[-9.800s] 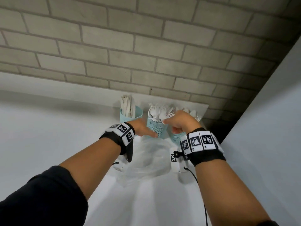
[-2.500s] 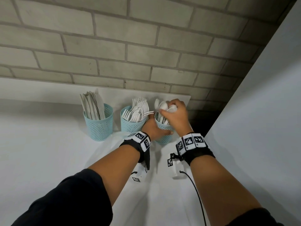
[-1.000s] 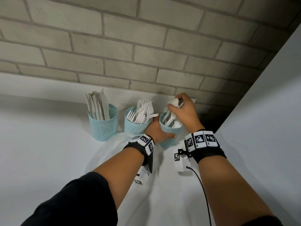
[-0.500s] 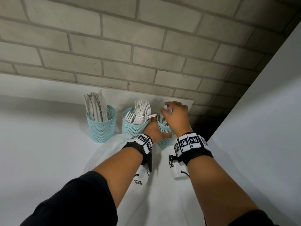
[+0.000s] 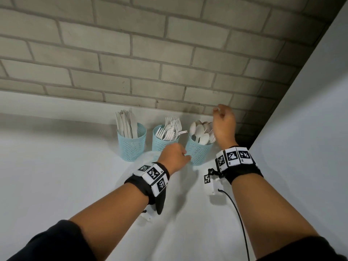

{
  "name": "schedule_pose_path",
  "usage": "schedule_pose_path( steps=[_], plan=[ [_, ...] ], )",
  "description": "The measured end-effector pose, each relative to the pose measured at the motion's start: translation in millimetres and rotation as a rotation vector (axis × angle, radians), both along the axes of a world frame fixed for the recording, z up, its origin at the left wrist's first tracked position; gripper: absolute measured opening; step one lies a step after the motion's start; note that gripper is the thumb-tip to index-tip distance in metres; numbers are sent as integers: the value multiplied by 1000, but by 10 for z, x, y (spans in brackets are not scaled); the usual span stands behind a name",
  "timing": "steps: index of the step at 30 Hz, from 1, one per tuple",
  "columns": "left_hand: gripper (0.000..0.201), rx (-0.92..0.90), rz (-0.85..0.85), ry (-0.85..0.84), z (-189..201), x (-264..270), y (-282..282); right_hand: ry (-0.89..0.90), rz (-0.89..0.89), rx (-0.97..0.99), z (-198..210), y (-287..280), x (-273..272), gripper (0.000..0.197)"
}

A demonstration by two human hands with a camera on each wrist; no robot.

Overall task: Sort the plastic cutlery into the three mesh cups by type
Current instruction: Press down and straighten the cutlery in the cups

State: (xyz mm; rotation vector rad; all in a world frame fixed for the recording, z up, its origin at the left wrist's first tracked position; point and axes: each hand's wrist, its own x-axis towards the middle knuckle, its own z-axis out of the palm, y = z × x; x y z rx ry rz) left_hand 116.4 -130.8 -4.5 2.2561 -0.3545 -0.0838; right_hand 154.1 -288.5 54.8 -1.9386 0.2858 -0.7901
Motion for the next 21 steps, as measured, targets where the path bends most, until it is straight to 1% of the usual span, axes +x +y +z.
schedule_pose_path(
  steps=[2,3,4,5,6,7,8,9,10,11,12,13,15,17,18,21],
  plan=[
    [20,16,75,-60,56,-103,162,-152,-2,17,13,156,-167,21],
    [19,23,123,-89,73,-152,240,-202,42,26,7,256,-258,16],
    [21,24,170,-114,88,-200,311,-221,109,26,-12,358,-341,15],
    [27,30,216,-139,90,-245,376,-201,186,22,-40,453,-412,19],
    [33,35,274,-165,99,-306,435,-137,270,26,-74,542,-467,25],
    [39,26,346,-175,104,-373,489,-26,360,32,-105,622,-509,32],
    [43,-1,428,-176,116,-449,545,124,444,17,-126,695,-551,40],
    [47,-37,505,-167,114,-509,603,303,510,-40,-135,760,-590,50],
    [51,-69,570,-140,104,-557,665,473,558,-126,-136,817,-639,58],
    [54,-92,625,-89,89,-598,734,593,591,-219,-151,861,-684,63],
    [58,-107,668,-21,50,-611,804,647,617,-290,-171,899,-726,63],
    [62,-121,696,52,17,-625,880,638,633,-331,-203,929,-749,61],
    [70,-156,716,183,-52,-648,1010,566,664,-343,-287,1011,-786,55],
    [77,-163,713,278,-103,-696,1095,522,677,-434,-393,1104,-759,55],
    [80,-158,708,327,-123,-721,1121,544,690,-503,-441,1139,-741,55],
    [89,-198,660,466,-193,-751,1150,712,719,-680,-507,1213,-760,55]
  ],
)
